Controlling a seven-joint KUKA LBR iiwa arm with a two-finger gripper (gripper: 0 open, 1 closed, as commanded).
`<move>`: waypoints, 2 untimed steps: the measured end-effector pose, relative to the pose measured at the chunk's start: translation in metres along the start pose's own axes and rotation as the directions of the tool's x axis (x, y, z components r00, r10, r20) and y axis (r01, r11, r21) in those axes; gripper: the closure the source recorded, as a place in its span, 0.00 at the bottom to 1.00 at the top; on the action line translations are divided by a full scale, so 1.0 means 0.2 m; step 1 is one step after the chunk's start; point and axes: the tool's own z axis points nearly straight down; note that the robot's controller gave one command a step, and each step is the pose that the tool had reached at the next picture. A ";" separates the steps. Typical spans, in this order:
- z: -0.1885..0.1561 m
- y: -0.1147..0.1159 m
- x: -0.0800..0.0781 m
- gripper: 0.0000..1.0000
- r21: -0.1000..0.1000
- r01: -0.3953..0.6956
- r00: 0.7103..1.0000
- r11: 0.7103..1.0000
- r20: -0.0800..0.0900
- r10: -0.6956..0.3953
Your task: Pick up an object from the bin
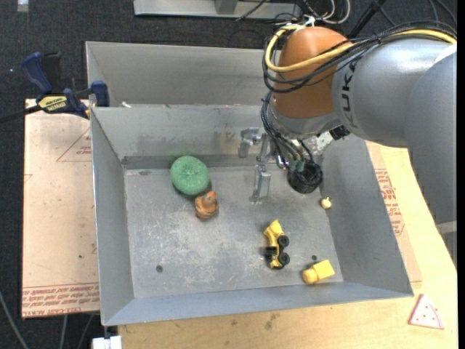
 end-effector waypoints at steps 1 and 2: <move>-0.03 0.00 -0.01 0.00 0.000 0.000 1.000 1.000 0.008 0.000; 0.18 0.07 -0.03 0.00 0.001 0.066 0.998 0.998 0.013 -0.066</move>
Offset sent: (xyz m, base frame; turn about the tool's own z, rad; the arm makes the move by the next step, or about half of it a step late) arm 0.0037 0.0249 -0.0658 -0.1115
